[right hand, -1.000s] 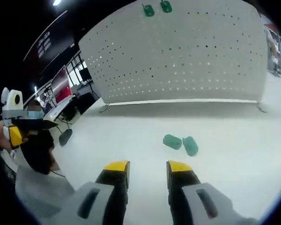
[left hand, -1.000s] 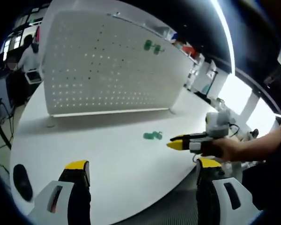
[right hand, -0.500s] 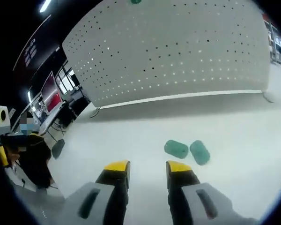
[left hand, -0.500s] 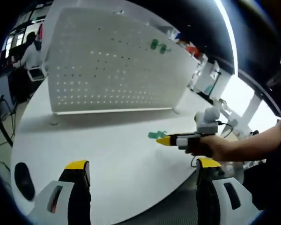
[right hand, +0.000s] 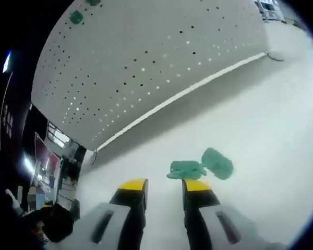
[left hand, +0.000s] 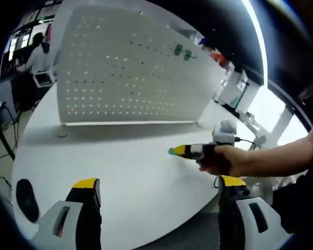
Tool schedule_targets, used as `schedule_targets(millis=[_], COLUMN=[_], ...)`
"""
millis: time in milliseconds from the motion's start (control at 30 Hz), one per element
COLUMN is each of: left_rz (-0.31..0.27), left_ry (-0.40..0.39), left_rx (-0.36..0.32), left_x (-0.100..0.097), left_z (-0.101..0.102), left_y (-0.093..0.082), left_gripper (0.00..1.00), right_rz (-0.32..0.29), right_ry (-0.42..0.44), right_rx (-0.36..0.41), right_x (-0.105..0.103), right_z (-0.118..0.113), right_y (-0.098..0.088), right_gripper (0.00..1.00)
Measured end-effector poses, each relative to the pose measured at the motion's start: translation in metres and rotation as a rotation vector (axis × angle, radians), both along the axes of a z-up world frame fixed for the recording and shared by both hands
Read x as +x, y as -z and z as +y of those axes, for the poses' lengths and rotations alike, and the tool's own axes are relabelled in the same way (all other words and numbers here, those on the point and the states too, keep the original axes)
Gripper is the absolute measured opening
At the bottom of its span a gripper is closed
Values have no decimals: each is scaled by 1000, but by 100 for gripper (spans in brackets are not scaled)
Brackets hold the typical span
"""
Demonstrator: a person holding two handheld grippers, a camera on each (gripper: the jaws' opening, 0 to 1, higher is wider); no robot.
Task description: Insert the hook assembly into the mounting plate slot until the hook locks in place.
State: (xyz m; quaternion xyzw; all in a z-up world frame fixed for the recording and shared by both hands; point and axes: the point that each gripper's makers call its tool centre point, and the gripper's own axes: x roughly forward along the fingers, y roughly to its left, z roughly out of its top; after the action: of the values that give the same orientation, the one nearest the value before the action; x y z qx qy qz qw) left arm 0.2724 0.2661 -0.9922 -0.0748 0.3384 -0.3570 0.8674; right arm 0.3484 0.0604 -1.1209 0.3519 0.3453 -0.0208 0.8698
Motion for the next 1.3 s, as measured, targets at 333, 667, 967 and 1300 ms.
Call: schedule_targets(millis=[333,667,967,1300], left_rz=[14,18,24,18], left_ry=[-13,-25,-25,-20], left_rx=[-4,-7,-11,-13], left_x=[1,5,4,4], left_z=[3,4,3,0], left_y=[3,4,5,3], left_gripper=[94,93,93,93], right_rz=[42,81,97,67], right_ry=[144,252,204,135], right_rx=[87,125,80,10], right_x=[9,9,8,9], right_z=[-12,-27,-27,-23], right_y=[3,7,10,2], right_gripper=[17,11,0,0])
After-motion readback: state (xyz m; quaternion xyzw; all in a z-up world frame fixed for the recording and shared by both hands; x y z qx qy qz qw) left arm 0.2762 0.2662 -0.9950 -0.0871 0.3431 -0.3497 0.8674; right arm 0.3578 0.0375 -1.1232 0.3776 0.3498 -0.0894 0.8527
